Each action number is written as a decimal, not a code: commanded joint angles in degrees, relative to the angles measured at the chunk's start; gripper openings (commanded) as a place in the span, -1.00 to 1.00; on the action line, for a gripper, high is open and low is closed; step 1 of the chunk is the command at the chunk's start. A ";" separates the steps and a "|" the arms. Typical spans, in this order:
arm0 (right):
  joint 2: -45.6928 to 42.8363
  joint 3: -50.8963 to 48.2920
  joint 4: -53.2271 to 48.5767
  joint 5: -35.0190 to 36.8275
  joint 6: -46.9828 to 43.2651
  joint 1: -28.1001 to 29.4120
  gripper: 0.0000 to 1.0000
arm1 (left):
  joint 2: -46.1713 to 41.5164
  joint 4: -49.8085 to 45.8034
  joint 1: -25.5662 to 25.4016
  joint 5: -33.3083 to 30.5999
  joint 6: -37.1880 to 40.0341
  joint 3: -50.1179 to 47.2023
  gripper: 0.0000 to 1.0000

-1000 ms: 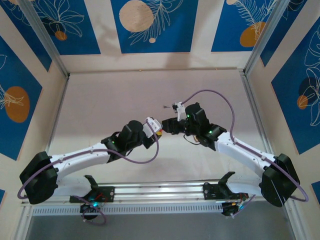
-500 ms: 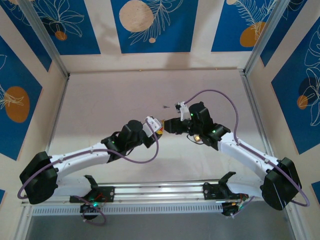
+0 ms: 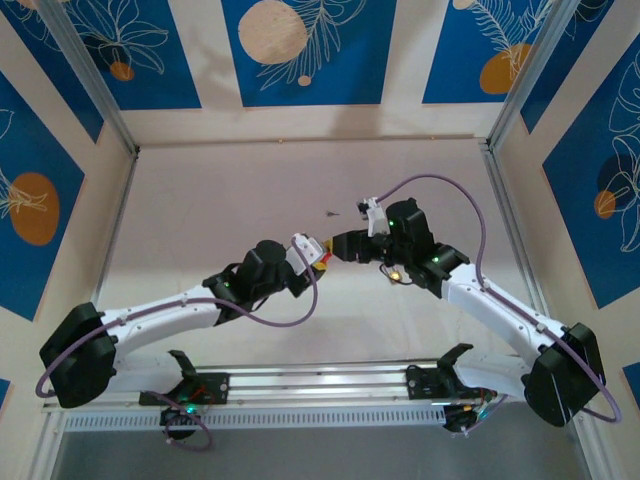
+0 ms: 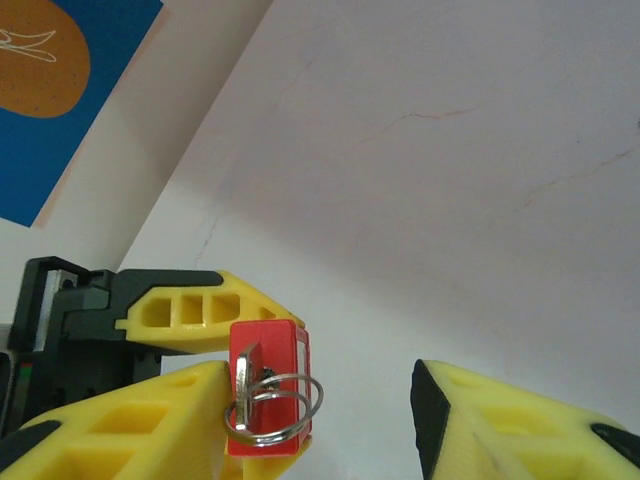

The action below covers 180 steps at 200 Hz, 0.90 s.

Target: Unlock with the key

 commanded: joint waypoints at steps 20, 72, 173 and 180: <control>-2.19 0.79 -0.49 -0.12 -0.13 -1.42 0.05 | 1.58 2.72 0.36 2.54 -2.07 -0.37 -0.36; -4.14 -0.35 -1.65 -0.05 0.30 -3.86 0.06 | 1.98 1.80 0.34 1.12 -1.38 0.37 -0.35; -6.00 -3.31 -1.52 -3.81 2.94 -9.63 0.10 | 3.02 -12.57 0.06 -3.39 7.54 11.03 -0.34; -6.02 -3.33 -1.41 -4.23 2.98 -9.78 0.11 | 3.25 -13.43 0.12 -3.67 8.50 11.72 -0.33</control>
